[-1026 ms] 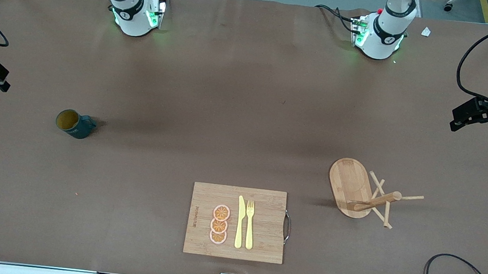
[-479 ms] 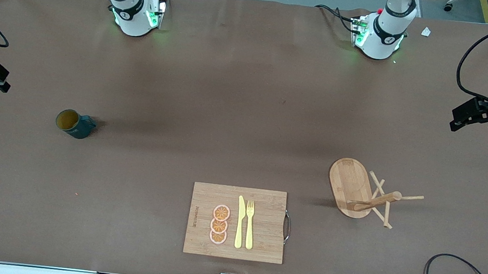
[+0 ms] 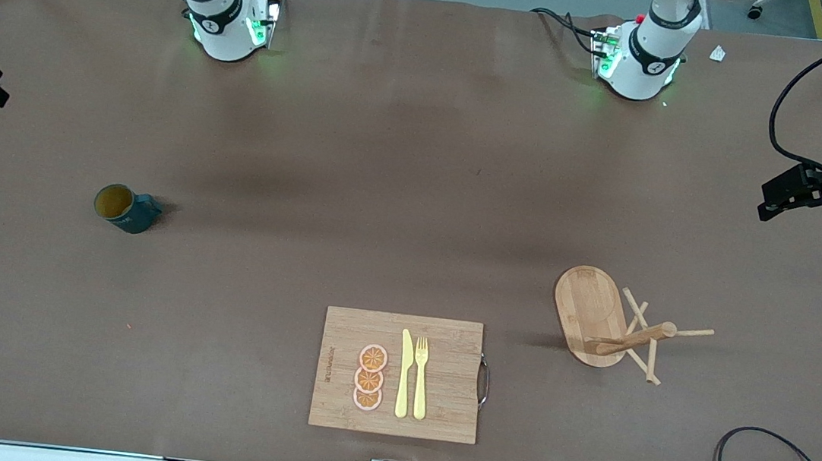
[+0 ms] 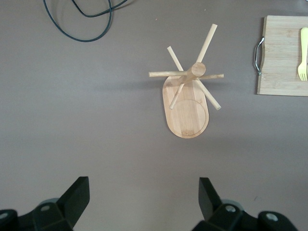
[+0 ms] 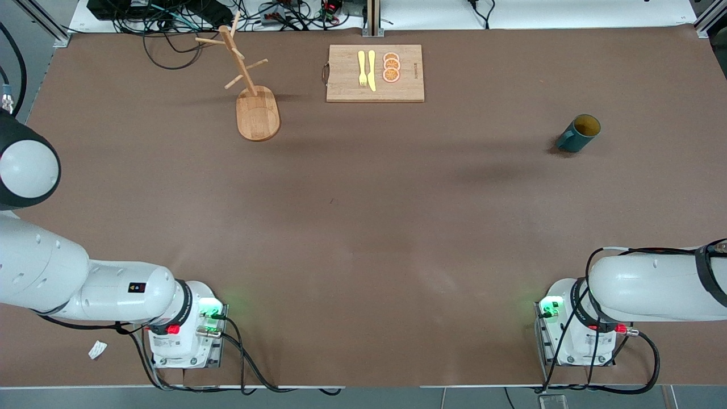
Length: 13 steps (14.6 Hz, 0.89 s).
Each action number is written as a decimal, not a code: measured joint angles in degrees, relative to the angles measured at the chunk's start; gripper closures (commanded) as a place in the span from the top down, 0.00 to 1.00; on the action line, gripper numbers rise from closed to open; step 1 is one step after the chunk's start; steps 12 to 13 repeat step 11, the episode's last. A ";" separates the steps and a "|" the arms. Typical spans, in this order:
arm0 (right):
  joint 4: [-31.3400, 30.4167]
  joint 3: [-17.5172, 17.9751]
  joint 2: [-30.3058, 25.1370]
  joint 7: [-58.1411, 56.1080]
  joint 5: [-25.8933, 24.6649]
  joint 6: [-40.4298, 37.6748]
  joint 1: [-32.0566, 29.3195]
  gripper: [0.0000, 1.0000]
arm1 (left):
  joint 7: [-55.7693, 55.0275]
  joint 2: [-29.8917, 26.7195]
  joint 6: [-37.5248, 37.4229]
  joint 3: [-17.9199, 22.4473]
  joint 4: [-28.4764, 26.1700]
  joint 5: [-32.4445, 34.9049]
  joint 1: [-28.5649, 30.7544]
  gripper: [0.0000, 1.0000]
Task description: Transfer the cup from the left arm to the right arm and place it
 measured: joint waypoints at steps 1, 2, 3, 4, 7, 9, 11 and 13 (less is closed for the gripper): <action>0.13 0.13 0.00 0.10 0.02 -0.45 0.47 1.00 | 0.00 0.00 0.00 0.00 0.00 0.01 0.00 1.00; 0.14 0.16 0.01 0.22 0.02 -0.86 1.18 1.00 | 0.00 0.00 0.00 0.00 0.00 0.01 0.00 1.00; 0.15 0.20 0.01 0.58 0.02 -1.02 1.96 1.00 | 0.00 0.00 0.00 0.00 0.00 0.02 0.00 1.00; 0.15 0.20 0.01 1.34 0.02 -1.07 2.68 1.00 | 0.00 0.00 0.00 0.00 0.00 0.02 0.01 1.00; 0.50 0.20 0.01 2.51 0.02 -1.07 3.54 1.00 | 0.00 0.00 0.00 0.00 0.00 0.02 0.01 1.00; 1.01 0.16 0.01 2.51 0.02 -1.02 3.54 1.00 | 0.00 0.00 0.00 0.00 0.00 0.03 0.01 1.00; 1.12 0.16 0.04 2.63 0.02 -1.02 3.88 1.00 | 0.00 0.00 0.00 0.00 0.00 0.03 0.01 1.00; 1.12 0.16 0.04 2.63 0.02 -1.02 3.88 1.00 | 0.00 0.00 0.00 0.00 0.00 0.03 0.01 1.00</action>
